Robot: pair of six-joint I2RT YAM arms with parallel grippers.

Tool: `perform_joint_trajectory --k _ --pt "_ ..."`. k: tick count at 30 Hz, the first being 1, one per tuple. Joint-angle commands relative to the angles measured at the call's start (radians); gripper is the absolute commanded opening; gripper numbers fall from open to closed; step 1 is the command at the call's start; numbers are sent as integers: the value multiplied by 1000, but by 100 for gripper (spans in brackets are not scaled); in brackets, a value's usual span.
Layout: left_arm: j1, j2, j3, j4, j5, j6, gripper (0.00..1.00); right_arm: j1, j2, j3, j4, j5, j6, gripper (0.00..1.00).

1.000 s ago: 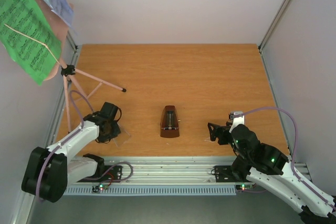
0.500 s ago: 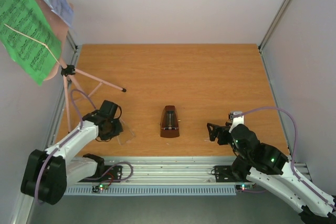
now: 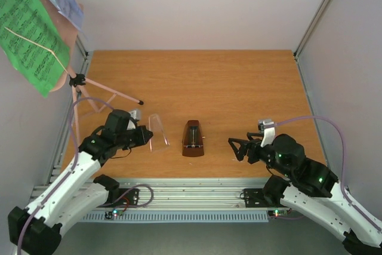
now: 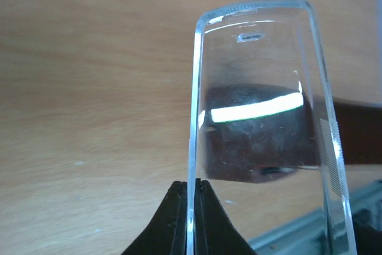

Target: Pack up the instrument practice props

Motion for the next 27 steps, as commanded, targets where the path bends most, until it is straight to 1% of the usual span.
perform_joint_trajectory --k 1,4,8,11,12,15,17,20,23,27 --pt "-27 -92 51 114 168 61 0 1 16 40 75 -211 -15 98" --pt "-54 -143 63 174 294 100 0 1 42 44 131 -304 31 99" --pt "-116 -204 84 233 373 134 1 1 66 70 211 -402 101 99" --pt "-167 -206 91 329 428 106 1 2 96 93 285 -500 123 98" --pt "-245 -183 95 425 431 69 0 3 131 89 404 -614 150 98" --pt "-349 -141 101 564 425 32 0 4 167 83 516 -673 177 99" --pt "-414 -110 132 591 407 33 0 4 190 87 581 -704 189 98" --pt "-485 -74 179 611 385 66 1 6 215 92 664 -736 192 98" --pt "-523 -37 181 716 397 43 1 6 228 94 743 -767 190 99" --pt "-598 20 186 796 385 11 1 7 251 129 735 -769 151 98"
